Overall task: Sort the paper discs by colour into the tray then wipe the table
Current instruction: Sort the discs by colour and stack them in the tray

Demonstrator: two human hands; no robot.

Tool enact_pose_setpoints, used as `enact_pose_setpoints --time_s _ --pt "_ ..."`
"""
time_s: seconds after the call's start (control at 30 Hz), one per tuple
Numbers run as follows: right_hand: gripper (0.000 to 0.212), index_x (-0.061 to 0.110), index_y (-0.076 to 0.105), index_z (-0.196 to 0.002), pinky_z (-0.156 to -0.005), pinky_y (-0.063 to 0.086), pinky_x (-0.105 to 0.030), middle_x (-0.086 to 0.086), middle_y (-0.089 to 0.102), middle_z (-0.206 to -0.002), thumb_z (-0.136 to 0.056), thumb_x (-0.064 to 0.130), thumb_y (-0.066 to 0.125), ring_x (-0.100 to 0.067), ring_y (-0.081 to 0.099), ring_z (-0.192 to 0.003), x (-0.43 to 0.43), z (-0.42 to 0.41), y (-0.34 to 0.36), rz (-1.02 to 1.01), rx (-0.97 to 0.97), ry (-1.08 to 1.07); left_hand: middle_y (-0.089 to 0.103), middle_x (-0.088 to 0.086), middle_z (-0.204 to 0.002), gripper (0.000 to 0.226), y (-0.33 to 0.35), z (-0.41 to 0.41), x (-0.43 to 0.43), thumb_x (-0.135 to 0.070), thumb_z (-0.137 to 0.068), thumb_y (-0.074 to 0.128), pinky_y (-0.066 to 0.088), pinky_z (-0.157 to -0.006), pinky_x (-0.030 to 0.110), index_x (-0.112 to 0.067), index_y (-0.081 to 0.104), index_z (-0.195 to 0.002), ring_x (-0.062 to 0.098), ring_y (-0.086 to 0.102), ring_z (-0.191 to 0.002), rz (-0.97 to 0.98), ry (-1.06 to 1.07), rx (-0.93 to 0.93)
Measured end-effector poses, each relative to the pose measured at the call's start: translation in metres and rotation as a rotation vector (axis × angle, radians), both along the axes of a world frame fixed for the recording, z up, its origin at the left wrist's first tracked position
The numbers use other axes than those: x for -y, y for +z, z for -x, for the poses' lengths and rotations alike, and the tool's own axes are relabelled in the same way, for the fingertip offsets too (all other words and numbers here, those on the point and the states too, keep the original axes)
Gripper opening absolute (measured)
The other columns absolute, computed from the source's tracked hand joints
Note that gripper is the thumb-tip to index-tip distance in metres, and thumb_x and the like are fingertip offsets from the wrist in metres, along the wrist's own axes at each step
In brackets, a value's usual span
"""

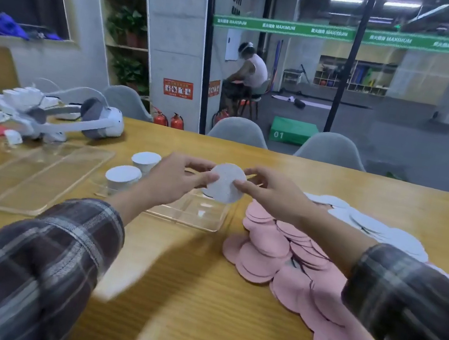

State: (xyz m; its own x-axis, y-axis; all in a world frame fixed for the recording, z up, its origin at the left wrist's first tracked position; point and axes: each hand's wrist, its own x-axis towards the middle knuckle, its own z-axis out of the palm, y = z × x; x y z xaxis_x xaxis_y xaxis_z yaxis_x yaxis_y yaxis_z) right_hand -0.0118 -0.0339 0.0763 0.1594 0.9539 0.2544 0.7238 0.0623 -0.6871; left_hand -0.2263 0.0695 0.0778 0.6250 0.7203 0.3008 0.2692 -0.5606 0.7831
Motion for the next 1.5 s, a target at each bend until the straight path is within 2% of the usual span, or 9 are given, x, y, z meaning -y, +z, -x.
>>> enact_pose_setpoints --time_s 0.23,0.43,0.57,0.73,0.83,1.17,1.33,1.43,1.5 --pt "0.036 0.014 0.069 -0.119 -0.067 0.045 -0.023 0.003 0.069 -0.099 -0.097 0.042 0.067 -0.011 0.06 -0.084 -0.067 0.035 0.001 0.101 -0.109 0.059 0.079 -0.019 -0.101 0.015 0.004 0.037 -0.046 -0.032 -0.099 0.07 0.058 -0.099 0.036 -0.03 0.079 -0.11 0.001 0.074 -0.097 -0.041 0.089 -0.101" --pt "0.037 0.013 0.072 -0.118 -0.066 0.04 -0.022 0.004 0.067 -0.098 -0.097 0.043 0.066 -0.009 0.057 -0.083 -0.107 0.064 -0.001 0.115 -0.121 0.123 0.079 -0.014 -0.103 0.025 0.007 0.071 -0.071 -0.039 -0.099 0.068 0.057 -0.101 0.04 -0.023 0.08 -0.114 0.005 0.074 -0.098 -0.053 0.187 -0.183" --pt "0.036 0.012 0.075 -0.11 -0.07 0.044 -0.028 -0.001 0.07 -0.097 -0.099 0.044 0.063 -0.015 0.058 -0.084 -0.132 0.086 0.002 0.121 -0.14 0.13 0.078 -0.011 -0.105 0.026 0.01 0.088 -0.086 -0.036 -0.1 0.067 0.06 -0.096 0.038 -0.019 0.078 -0.117 0.005 0.076 -0.089 -0.01 0.258 -0.118" --pt "0.042 0.006 0.076 -0.107 -0.062 0.042 -0.027 -0.009 0.074 -0.103 -0.1 0.044 0.06 -0.018 0.058 -0.082 -0.169 0.103 0.006 0.131 -0.166 0.101 0.078 0.001 -0.105 0.031 0.01 0.093 -0.115 -0.032 -0.101 0.067 0.062 -0.092 0.039 -0.009 0.076 -0.12 0.018 0.077 -0.094 0.123 0.332 -0.009" --pt "0.047 0.001 0.073 -0.108 -0.066 0.043 -0.031 -0.021 0.072 -0.113 -0.101 0.045 0.058 -0.02 0.056 -0.083 -0.192 0.106 0.004 0.157 -0.214 0.066 0.077 0.006 -0.108 0.035 0.007 0.089 -0.138 -0.034 -0.099 0.07 0.062 -0.094 0.038 -0.007 0.075 -0.12 0.022 0.075 -0.101 0.206 0.368 0.04" --pt "0.054 -0.005 0.07 -0.112 -0.078 0.051 -0.039 -0.023 0.07 -0.12 -0.099 0.046 0.055 -0.024 0.055 -0.086 -0.245 0.113 -0.014 0.182 -0.285 -0.002 0.079 0.003 -0.096 0.034 -0.01 0.079 -0.187 -0.037 -0.092 0.077 0.064 -0.088 0.036 -0.007 0.079 -0.108 0.016 0.077 -0.088 0.264 0.557 0.09" --pt "0.055 -0.002 0.069 -0.1 -0.075 0.045 -0.037 -0.013 0.067 -0.096 -0.101 0.051 0.051 -0.027 0.055 -0.086 -0.25 0.111 -0.023 0.213 -0.255 -0.023 0.08 0.006 -0.092 0.032 -0.019 0.079 -0.187 -0.038 -0.094 0.074 0.064 -0.087 0.035 -0.007 0.08 -0.097 0.016 0.078 -0.082 0.245 0.538 0.047" --pt "0.065 0.0 0.067 -0.117 -0.084 0.052 -0.043 -0.012 0.067 -0.114 -0.102 0.058 0.043 -0.032 0.063 -0.104 -0.248 0.109 -0.024 0.25 -0.276 -0.002 0.079 0.005 -0.09 0.04 -0.022 0.078 -0.185 -0.046 -0.099 0.065 0.061 -0.089 0.035 -0.009 0.08 -0.096 0.015 0.077 -0.081 0.146 0.547 -0.041" --pt "0.064 -0.001 0.067 -0.115 -0.089 0.053 -0.048 -0.018 0.067 -0.116 -0.094 0.056 0.045 -0.038 0.063 -0.105 -0.244 0.108 -0.023 0.251 -0.3 0.028 0.077 0.006 -0.099 0.04 -0.02 0.082 -0.183 -0.045 -0.102 0.059 0.059 -0.092 0.036 -0.009 0.078 -0.102 0.017 0.075 -0.091 0.153 0.541 -0.051"
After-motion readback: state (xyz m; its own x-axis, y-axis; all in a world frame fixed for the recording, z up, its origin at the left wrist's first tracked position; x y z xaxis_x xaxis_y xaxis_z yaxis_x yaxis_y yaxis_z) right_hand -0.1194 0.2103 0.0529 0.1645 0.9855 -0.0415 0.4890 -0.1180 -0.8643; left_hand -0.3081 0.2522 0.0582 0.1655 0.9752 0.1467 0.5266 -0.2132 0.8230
